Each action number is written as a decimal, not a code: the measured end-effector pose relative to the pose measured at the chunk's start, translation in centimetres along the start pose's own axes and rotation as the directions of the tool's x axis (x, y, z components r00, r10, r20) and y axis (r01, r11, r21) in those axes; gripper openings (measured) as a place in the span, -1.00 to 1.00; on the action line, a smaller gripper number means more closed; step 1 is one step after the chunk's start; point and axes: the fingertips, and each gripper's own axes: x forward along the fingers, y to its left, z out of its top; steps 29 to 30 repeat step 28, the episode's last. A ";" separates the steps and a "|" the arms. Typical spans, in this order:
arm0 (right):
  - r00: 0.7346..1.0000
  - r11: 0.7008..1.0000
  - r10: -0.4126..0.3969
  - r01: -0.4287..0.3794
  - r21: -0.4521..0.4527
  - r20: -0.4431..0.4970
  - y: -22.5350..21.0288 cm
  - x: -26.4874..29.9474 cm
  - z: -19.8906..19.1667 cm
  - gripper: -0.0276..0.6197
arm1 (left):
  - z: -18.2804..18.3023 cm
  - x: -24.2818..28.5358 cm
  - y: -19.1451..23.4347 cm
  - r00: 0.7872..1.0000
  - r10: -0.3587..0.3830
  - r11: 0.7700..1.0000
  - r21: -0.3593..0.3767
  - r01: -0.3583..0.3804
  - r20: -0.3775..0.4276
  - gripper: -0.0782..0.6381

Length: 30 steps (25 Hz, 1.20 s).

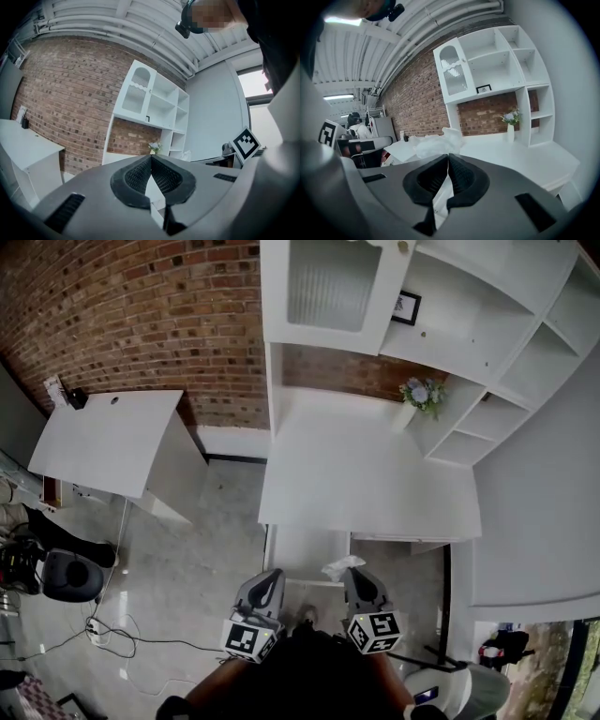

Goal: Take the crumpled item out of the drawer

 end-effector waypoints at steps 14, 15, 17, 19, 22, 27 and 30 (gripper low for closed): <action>0.999 1.000 -0.009 0.009 -0.003 0.037 2.3 -0.3 0.5 -0.86 | -0.1 -0.7 0.4 0.999 -0.044 0.999 0.001 0.044 0.015 -0.71; 0.999 1.000 -0.008 0.008 -0.004 0.039 2.5 -0.3 0.5 -0.86 | -0.1 -0.9 0.5 0.999 -0.041 0.999 -0.001 0.041 0.014 -0.71; 0.999 1.000 -0.005 0.005 -0.009 0.041 2.9 -0.3 0.6 -0.86 | -0.1 -1.1 0.7 0.999 -0.041 0.999 -0.003 0.041 0.015 -0.71; 0.999 1.000 -0.004 0.005 -0.013 0.043 3.2 -0.2 0.6 -0.86 | 0.0 -1.1 0.8 0.999 -0.046 0.999 -0.002 0.046 0.012 -0.71; 0.999 1.000 -0.005 0.005 -0.014 0.043 3.4 -0.2 0.5 -0.86 | -0.2 -1.2 0.9 0.999 -0.046 0.999 -0.010 0.046 0.008 -0.71; 0.999 1.000 -0.004 0.004 -0.011 0.048 3.5 -0.1 0.7 -0.86 | -0.3 -1.1 1.0 0.999 -0.046 0.999 -0.019 0.046 0.010 -0.71; 0.999 1.000 -0.003 0.004 -0.012 0.050 3.5 -0.1 0.8 -0.86 | -0.3 -1.1 1.1 0.999 -0.046 0.999 -0.018 0.047 0.008 -0.71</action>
